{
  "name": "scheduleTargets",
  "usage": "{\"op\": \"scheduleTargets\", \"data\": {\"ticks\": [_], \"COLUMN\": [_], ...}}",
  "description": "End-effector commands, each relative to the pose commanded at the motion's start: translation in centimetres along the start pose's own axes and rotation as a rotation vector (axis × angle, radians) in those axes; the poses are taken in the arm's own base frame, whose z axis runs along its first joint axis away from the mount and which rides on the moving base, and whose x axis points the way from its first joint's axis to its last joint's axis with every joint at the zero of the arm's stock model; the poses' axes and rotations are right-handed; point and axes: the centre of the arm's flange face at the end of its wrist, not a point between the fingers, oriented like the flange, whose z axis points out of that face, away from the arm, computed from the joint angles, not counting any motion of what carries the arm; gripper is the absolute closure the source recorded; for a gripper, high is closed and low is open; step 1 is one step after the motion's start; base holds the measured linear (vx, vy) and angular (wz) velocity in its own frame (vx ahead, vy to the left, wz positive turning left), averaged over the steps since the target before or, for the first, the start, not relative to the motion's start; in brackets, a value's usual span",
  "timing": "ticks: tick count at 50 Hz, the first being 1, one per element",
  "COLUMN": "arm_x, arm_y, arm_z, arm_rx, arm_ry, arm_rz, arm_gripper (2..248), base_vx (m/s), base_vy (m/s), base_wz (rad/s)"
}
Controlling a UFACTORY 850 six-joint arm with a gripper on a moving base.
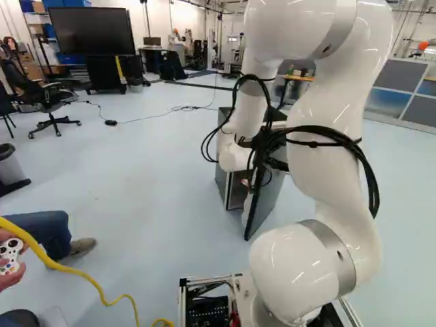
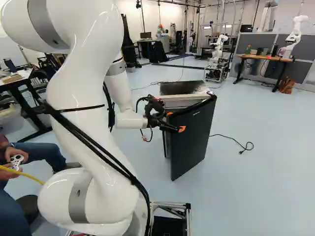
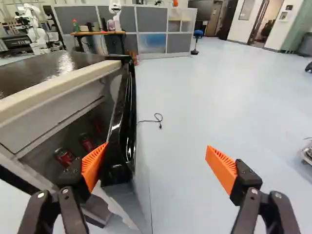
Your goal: Grab a drink from the fridge
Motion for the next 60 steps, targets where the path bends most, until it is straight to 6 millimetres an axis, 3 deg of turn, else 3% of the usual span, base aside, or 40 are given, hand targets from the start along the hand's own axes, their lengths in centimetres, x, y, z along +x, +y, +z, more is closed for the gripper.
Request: {"op": "scheduleTargets", "data": {"ticks": [30, 60], "arm_x": [0.0, 1.2], "arm_y": [6.2, 7.4], "arm_z": [0.1, -0.1], "arm_rx": [-0.193, -0.257], "arm_ry": [-0.025, -0.01], "arm_rz": [0.036, 0.091], "arm_gripper": [3, 3], "base_vx": [0.0, 0.0], "base_vy": [0.0, 0.0], "base_wz": [0.0, 0.0]}}
